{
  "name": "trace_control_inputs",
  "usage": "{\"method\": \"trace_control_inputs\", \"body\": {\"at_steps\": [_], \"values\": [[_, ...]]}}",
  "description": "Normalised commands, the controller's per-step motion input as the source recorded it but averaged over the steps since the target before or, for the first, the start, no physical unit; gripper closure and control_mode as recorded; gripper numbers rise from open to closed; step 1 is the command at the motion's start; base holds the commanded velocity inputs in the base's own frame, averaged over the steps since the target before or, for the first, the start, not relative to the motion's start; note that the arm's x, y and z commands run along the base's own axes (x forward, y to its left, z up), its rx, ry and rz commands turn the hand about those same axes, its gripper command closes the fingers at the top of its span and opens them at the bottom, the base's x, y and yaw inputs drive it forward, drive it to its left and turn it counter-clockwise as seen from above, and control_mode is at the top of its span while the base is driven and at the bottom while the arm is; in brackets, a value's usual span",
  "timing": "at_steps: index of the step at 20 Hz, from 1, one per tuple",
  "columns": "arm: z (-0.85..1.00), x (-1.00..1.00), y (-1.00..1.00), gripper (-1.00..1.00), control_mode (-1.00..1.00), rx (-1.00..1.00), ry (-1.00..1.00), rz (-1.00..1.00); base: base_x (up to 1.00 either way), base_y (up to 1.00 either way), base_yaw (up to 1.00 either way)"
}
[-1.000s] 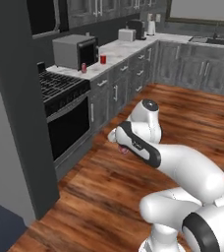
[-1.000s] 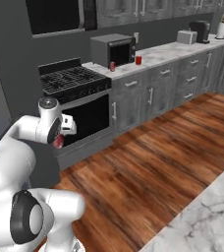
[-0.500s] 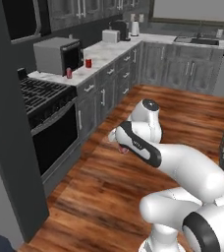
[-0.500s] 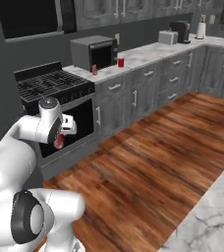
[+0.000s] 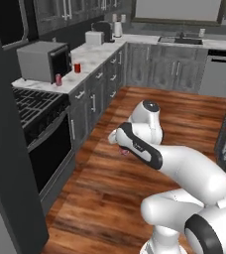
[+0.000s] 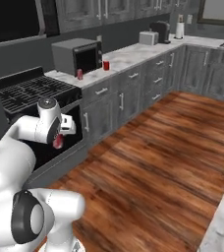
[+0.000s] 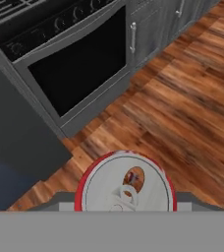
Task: Four empty soda cans are scattered around the kitchen. Gather all the cans and cluster them next to the stove for recycling.
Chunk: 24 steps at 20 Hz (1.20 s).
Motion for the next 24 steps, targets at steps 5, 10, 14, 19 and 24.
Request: {"method": "trace_control_inputs", "body": {"at_steps": [5,10,14,19,24], "values": [[0.00,0.00,0.00,1.00,1.00,0.00,0.00,0.00,0.70,0.14,-0.17],[0.00,0.00,0.00,1.00,1.00,0.00,0.00,0.00,0.75,0.03,-0.03],[0.00,0.00,0.00,1.00,1.00,0.00,0.00,0.00,0.75,-0.01,0.02],[0.00,0.00,0.00,1.00,1.00,0.00,0.00,0.00,0.73,-0.05,0.21],[0.00,0.00,0.00,1.00,1.00,0.00,0.00,0.00,0.68,-0.08,0.33]]}}
